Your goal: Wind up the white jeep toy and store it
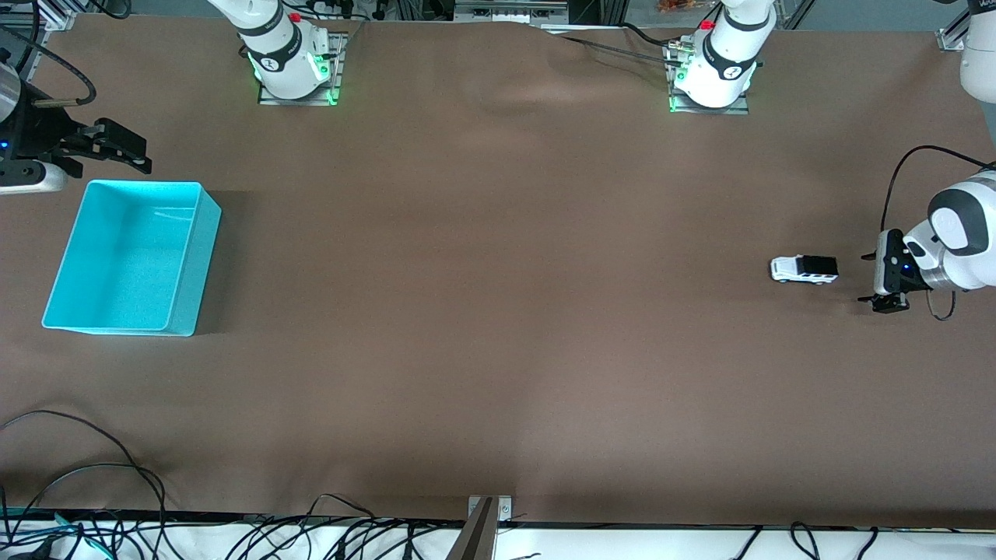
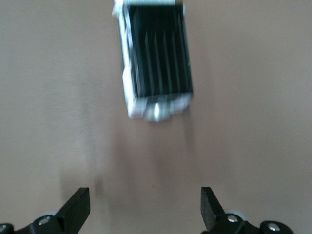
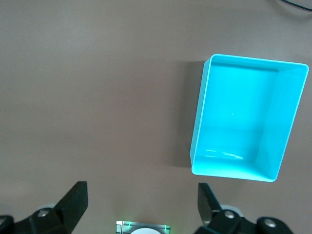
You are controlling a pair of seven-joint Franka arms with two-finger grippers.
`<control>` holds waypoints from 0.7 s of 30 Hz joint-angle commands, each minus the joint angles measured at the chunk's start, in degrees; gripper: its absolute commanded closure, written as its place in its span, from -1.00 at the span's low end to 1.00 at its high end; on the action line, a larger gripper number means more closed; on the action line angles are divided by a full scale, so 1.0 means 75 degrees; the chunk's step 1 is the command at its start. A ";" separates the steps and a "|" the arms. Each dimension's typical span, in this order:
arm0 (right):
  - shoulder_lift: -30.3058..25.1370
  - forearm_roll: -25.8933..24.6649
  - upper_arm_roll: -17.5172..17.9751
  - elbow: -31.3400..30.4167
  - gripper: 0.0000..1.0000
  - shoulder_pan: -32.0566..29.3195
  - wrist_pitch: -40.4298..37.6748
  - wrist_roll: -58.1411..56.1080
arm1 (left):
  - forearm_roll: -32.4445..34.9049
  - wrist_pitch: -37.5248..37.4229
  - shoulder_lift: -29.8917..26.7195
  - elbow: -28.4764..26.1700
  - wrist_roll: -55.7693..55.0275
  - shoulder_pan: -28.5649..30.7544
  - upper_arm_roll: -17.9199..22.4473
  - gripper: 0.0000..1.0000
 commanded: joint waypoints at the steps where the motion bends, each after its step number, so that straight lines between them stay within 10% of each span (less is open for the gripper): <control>1: 0.0032 -0.0074 0.0019 0.0133 -1.00 -0.0035 -0.0110 0.0029 | 0.0130 -0.0739 -0.0211 0.0454 -0.0234 -0.0148 0.0005 -1.00; 21: 0.0032 -0.0074 0.0030 0.0133 -1.00 -0.0035 -0.0110 0.0029 | 0.0903 -0.3493 -0.1113 0.1990 -0.3233 -0.0558 -0.1048 -1.00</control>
